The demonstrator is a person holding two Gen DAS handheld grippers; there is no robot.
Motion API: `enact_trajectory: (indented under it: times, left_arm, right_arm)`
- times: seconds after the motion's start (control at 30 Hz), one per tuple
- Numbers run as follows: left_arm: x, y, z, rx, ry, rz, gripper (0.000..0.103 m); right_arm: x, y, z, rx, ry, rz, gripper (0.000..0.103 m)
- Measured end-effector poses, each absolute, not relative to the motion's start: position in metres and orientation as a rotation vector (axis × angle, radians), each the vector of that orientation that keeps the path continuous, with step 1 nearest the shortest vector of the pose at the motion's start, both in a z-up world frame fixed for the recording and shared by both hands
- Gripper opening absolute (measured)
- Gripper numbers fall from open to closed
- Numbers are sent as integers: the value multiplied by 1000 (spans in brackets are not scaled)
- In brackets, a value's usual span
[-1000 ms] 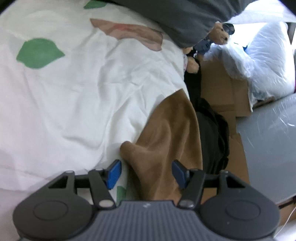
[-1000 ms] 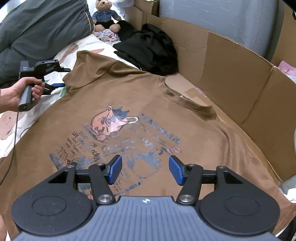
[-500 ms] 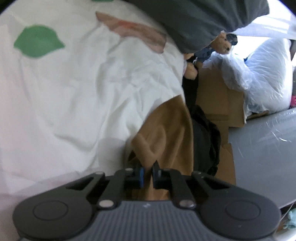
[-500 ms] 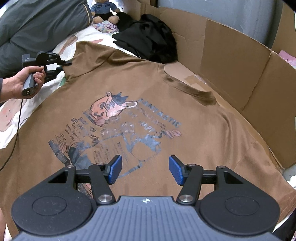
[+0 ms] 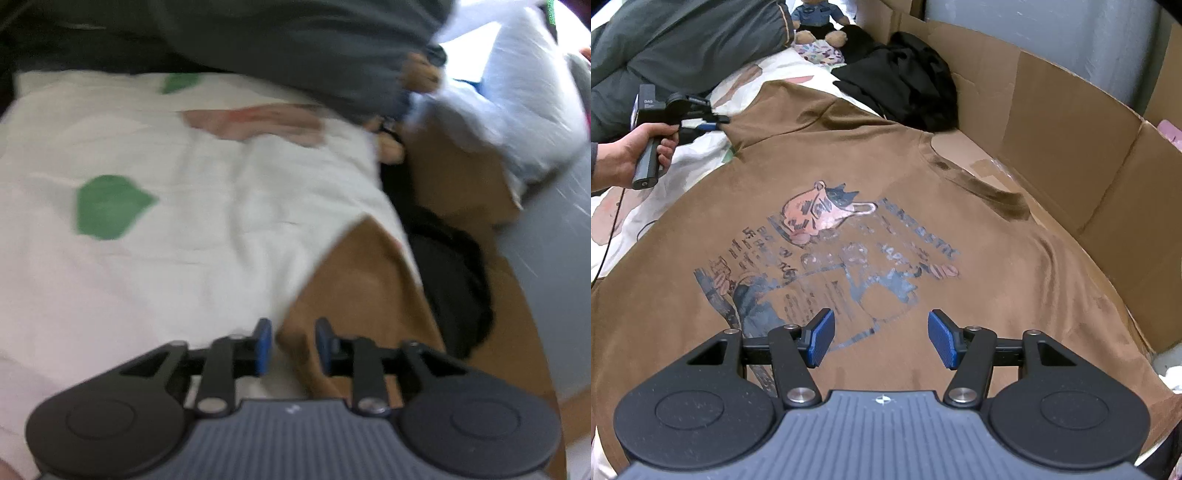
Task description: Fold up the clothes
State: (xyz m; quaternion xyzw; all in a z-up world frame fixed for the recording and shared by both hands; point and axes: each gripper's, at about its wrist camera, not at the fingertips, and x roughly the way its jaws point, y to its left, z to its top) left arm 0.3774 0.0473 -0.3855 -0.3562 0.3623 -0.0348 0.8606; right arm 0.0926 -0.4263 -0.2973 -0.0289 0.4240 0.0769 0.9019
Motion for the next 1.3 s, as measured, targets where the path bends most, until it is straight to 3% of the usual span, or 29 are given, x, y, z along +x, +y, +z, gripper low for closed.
enact_trajectory:
  times: [0.43,1.3]
  left_arm:
    - [368,40,-374,-573,804,-166,35]
    - [279,35,-323,-161,930,-455,35]
  right_arm:
    - [82,-433,-301,-40,904,148,61]
    - [-3,-451,-284,-12,932,111,61]
